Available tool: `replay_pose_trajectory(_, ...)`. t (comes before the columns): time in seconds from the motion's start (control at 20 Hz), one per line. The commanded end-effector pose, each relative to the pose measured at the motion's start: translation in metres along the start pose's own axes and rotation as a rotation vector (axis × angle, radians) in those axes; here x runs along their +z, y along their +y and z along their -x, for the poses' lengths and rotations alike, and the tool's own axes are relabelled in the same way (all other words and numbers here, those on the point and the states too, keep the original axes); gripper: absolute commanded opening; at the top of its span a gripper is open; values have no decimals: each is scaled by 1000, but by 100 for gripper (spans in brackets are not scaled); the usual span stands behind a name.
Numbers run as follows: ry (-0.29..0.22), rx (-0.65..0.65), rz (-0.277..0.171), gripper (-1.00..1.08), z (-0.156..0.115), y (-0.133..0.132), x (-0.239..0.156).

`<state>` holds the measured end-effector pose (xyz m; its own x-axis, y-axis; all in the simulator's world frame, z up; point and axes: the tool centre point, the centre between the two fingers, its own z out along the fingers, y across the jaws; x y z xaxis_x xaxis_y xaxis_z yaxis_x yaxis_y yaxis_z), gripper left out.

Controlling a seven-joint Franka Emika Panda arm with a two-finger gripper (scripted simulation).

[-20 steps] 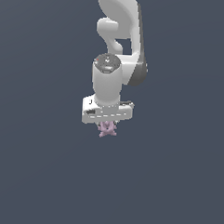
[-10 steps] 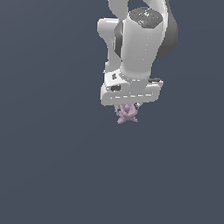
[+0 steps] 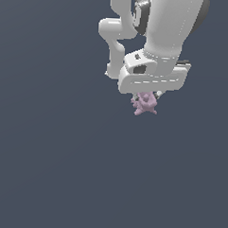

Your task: Pick up the object and move it to a goal position.

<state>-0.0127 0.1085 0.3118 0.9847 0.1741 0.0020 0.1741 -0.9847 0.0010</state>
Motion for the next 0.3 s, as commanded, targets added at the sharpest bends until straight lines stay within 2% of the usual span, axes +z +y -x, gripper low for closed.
replay_pose_trajectory(0.0, -2, 1, 0, -100, 0, -6, -7)
replay_pose_trajectory(0.25, -2, 2, -1, -100, -2, -8, -10)
